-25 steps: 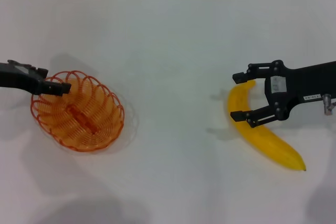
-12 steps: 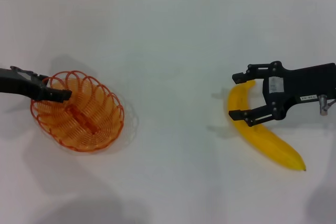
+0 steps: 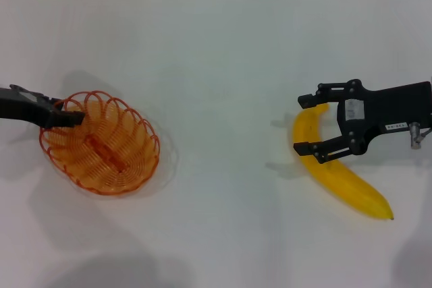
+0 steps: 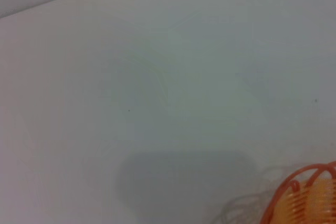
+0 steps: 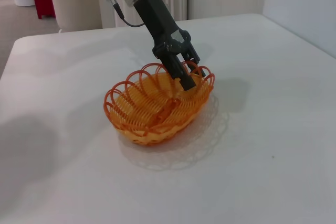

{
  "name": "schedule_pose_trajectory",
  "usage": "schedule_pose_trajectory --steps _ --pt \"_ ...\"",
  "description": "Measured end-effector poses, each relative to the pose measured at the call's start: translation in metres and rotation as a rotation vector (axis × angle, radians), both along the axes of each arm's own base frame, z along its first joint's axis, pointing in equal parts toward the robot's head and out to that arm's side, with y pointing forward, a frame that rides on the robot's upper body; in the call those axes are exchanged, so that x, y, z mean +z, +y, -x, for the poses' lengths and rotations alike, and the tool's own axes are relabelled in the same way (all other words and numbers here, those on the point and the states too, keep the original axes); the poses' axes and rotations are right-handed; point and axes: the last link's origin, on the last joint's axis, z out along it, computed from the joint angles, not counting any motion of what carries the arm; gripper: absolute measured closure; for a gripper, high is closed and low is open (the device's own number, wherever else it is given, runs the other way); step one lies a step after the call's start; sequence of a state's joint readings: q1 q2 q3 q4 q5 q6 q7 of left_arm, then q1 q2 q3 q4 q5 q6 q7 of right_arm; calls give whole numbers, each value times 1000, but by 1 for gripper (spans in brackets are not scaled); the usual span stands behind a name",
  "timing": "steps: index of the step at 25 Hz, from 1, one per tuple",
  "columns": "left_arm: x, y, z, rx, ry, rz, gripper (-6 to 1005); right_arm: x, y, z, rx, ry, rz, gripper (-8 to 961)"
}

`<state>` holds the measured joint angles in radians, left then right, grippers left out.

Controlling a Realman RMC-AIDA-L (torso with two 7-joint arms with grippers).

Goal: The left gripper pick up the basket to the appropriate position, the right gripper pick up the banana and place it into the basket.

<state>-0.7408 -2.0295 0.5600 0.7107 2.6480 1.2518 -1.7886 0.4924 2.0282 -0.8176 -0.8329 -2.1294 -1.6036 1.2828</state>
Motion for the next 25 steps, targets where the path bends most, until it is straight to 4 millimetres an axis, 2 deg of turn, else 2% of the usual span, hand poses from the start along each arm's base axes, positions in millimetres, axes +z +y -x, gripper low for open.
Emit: schedule_pose_trajectory --steps 6,11,16,20,25 --pt "3 1 1 2 9 -4 470 0 0 -1 -3 -5 0 48" --pt "4 2 0 -2 17 -2 712 0 0 -2 -5 -10 1 49" --pt "9 3 -2 -11 22 -16 863 0 0 -2 -7 -10 1 49" --pt "14 3 -6 -18 10 -16 874 1 0 -2 -9 -9 -1 48" --pt "23 1 -21 -59 -45 2 884 1 0 -2 -14 -7 -2 48"
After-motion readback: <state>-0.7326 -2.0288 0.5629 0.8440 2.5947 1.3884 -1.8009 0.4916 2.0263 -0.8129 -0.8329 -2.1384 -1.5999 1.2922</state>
